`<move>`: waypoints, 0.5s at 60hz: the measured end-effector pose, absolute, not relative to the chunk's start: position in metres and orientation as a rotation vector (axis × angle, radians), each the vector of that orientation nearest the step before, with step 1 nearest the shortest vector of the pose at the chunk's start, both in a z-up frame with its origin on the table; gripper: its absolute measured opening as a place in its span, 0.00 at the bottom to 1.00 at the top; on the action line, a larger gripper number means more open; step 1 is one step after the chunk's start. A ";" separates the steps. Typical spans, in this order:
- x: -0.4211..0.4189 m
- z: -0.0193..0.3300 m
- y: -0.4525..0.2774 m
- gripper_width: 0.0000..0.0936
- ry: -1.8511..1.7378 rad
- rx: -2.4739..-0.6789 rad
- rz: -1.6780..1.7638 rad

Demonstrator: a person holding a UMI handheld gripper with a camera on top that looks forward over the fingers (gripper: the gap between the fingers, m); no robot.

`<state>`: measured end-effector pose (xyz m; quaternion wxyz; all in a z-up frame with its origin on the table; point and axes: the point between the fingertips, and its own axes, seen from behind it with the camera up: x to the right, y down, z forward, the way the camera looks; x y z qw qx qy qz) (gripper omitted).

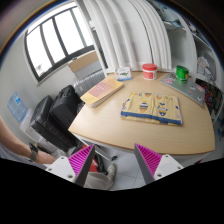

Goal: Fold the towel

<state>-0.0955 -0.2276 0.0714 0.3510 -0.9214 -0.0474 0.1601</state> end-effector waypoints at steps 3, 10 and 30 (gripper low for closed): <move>-0.104 0.059 -0.204 0.87 -0.134 -2.407 0.368; -0.106 0.047 -0.131 0.88 -0.115 -2.395 0.215; -0.074 -0.014 -0.002 0.59 0.038 -2.423 -0.036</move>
